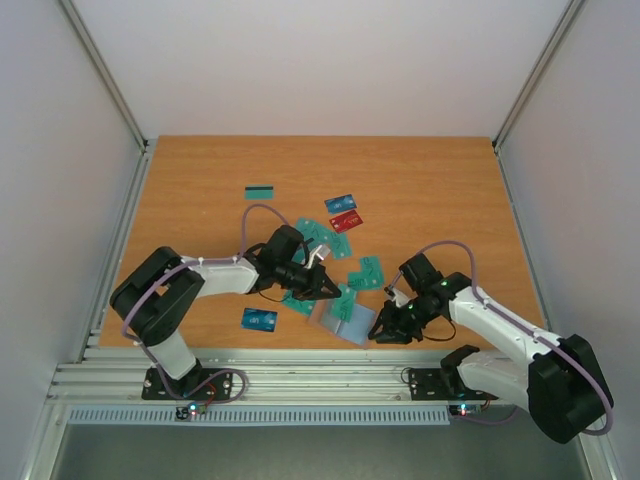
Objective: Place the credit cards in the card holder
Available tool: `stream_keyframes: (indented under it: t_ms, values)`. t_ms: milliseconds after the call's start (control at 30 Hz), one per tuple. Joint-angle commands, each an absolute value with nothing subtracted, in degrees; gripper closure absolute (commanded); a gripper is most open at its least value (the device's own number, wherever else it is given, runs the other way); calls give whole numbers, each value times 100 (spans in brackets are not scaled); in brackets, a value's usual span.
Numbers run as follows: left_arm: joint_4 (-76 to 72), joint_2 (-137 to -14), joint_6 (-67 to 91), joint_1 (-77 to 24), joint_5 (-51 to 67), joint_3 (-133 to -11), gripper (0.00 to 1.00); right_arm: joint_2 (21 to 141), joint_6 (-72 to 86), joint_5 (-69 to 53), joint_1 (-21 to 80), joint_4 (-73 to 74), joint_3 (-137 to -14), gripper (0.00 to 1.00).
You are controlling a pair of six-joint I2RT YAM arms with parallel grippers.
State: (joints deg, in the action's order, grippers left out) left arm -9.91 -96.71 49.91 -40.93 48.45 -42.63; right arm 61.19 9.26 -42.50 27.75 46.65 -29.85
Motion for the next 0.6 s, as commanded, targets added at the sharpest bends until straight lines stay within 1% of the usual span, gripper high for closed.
stream_keyframes:
  t_ms: [0,267,567]
  values:
    - [-43,-9493,4264,-4076,4624,-4504,100,6317,1078,-3943,2856,4480,-2843,75]
    - [1052,-9417,3659,-4103,4343,-4750,100,6789,1096,-3329,2851,4477,-2882,77]
    - [1249,-9416,3504,-4135,4301,-4774,100,7258,1153,-2924,2856,4171,-2983,77]
